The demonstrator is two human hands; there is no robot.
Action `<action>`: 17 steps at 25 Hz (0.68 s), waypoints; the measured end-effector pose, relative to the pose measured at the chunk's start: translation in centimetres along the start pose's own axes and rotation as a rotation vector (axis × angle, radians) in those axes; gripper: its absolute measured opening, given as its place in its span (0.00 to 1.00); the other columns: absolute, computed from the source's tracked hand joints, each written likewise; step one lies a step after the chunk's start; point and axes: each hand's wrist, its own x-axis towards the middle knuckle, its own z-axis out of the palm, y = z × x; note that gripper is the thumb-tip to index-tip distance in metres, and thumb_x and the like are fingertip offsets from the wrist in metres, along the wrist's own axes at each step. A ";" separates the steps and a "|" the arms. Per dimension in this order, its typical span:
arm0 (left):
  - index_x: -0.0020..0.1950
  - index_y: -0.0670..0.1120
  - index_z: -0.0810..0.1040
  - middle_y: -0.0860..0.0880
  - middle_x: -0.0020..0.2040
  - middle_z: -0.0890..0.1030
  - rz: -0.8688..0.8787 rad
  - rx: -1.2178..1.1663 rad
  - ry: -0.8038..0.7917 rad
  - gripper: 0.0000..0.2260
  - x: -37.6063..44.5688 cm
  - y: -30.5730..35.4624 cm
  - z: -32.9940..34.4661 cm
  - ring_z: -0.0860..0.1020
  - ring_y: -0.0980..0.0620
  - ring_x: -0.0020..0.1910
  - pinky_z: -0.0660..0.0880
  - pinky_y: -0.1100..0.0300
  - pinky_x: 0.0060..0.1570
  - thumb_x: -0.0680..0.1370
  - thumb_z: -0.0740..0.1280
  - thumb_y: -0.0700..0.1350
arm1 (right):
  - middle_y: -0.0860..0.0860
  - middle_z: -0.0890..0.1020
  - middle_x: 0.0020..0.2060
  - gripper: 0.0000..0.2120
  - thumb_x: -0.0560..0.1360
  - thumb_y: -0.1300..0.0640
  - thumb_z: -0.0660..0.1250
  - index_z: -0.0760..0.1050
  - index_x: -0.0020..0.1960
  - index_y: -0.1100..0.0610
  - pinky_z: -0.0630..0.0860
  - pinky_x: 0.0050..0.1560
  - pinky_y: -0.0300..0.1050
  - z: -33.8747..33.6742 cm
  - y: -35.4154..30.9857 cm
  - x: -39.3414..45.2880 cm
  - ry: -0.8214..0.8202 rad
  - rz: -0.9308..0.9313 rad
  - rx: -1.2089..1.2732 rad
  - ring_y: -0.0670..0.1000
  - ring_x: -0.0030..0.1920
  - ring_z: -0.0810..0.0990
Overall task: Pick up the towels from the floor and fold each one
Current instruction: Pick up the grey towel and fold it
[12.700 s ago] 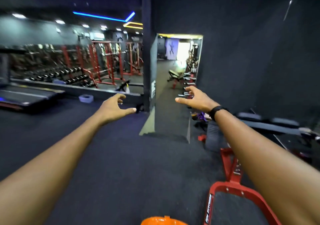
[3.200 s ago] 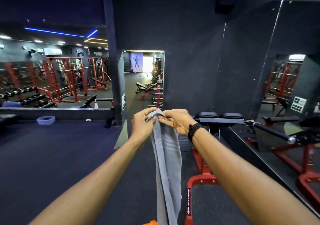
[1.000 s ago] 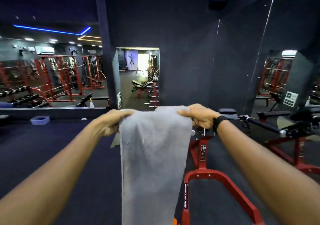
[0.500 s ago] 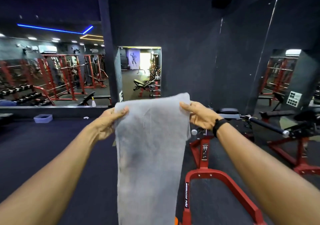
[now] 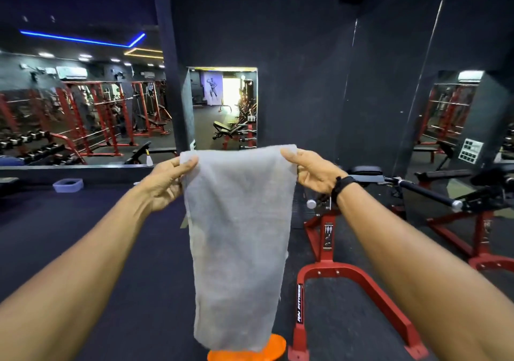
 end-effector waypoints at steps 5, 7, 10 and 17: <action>0.48 0.41 0.81 0.48 0.41 0.83 -0.054 0.256 0.079 0.06 -0.7 -0.5 -1.9 0.79 0.56 0.38 0.75 0.63 0.36 0.75 0.71 0.43 | 0.54 0.83 0.47 0.10 0.73 0.58 0.72 0.79 0.53 0.60 0.79 0.51 0.49 1.6 1.8 0.4 0.047 0.109 -0.321 0.53 0.48 0.81; 0.49 0.44 0.81 0.52 0.39 0.83 -0.019 0.131 0.182 0.05 -0.7 -0.8 -1.6 0.76 0.56 0.39 0.72 0.62 0.39 0.76 0.70 0.44 | 0.52 0.81 0.43 0.11 0.74 0.60 0.71 0.79 0.55 0.63 0.78 0.44 0.43 1.9 1.6 0.6 0.142 0.089 -0.192 0.49 0.43 0.79; 0.47 0.46 0.80 0.58 0.28 0.81 0.018 0.037 0.219 0.02 -0.5 -0.4 -1.1 0.76 0.60 0.32 0.72 0.66 0.31 0.76 0.69 0.43 | 0.51 0.82 0.43 0.11 0.74 0.61 0.70 0.79 0.55 0.63 0.77 0.44 0.42 2.2 0.9 0.9 0.159 0.067 -0.163 0.48 0.43 0.78; 0.49 0.45 0.79 0.54 0.34 0.84 0.141 -0.055 0.200 0.04 -0.2 0.7 -1.4 0.81 0.57 0.36 0.79 0.62 0.37 0.78 0.66 0.38 | 0.48 0.81 0.37 0.03 0.76 0.57 0.68 0.80 0.47 0.57 0.75 0.39 0.39 1.7 0.1 1.3 0.080 -0.004 -0.212 0.45 0.37 0.75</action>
